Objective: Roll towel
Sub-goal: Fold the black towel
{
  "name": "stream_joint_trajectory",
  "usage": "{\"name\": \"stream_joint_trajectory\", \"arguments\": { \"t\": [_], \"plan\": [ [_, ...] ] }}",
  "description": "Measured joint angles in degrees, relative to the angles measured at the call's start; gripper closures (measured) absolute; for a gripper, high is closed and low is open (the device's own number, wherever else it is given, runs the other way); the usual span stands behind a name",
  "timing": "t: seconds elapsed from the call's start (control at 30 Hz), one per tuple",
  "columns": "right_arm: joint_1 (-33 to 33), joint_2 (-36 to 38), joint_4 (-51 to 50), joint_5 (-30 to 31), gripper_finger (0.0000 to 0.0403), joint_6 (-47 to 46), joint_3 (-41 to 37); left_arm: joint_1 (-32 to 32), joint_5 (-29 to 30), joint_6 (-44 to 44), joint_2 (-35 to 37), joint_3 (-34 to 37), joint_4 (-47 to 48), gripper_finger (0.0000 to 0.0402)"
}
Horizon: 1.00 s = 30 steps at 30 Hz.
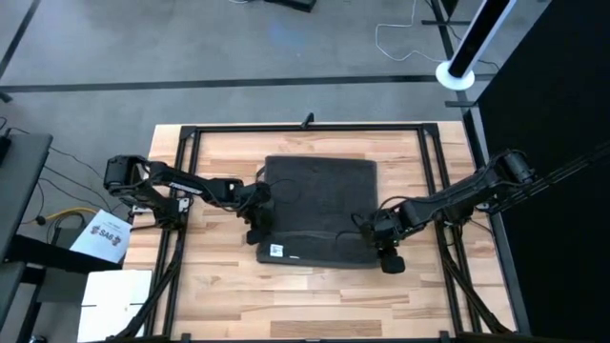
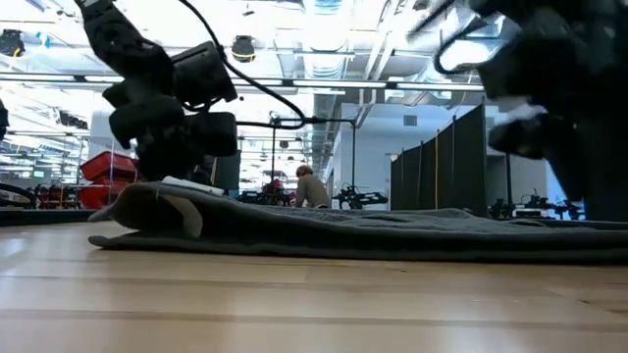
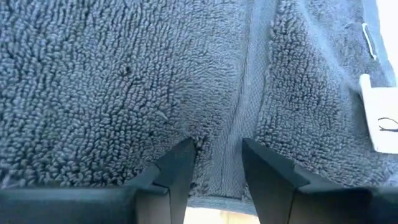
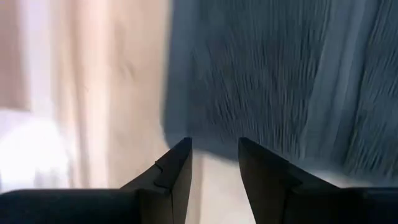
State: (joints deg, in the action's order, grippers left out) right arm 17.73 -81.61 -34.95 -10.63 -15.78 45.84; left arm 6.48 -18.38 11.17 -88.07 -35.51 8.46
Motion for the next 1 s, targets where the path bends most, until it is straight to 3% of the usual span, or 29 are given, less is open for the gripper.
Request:
{"name": "stream_joint_trajectory", "arguments": {
  "t": [0.23, 0.53, 0.6, 0.8, 1.0],
  "plan": [
    [-0.67, -2.10, 17.72, -1.36, 0.0285, 3.31, -2.59, 0.17, 1.09, -4.05, 0.89, -7.14, 10.96, 0.0274],
    [-0.65, -8.84, 9.94, -2.10, 0.0292, -2.51, -4.53, -0.06, 0.43, -8.00, 0.89, -8.34, 16.76, 0.0274],
    [-0.65, -8.62, 9.23, -2.00, 0.0300, -3.94, -4.62, -0.42, -2.17, -8.11, 0.89, -8.34, 17.51, 0.0274],
    [-1.13, -8.13, 10.09, -1.70, 0.0317, -4.39, -4.74, -3.88, -18.19, -10.22, 0.89, -8.34, 13.10, 0.0274],
    [-2.25, -8.17, 10.24, -2.26, 0.0321, -4.38, -4.81, -7.22, -19.63, -10.55, -3.22, -8.39, 4.92, 0.0274]
  ]
}}
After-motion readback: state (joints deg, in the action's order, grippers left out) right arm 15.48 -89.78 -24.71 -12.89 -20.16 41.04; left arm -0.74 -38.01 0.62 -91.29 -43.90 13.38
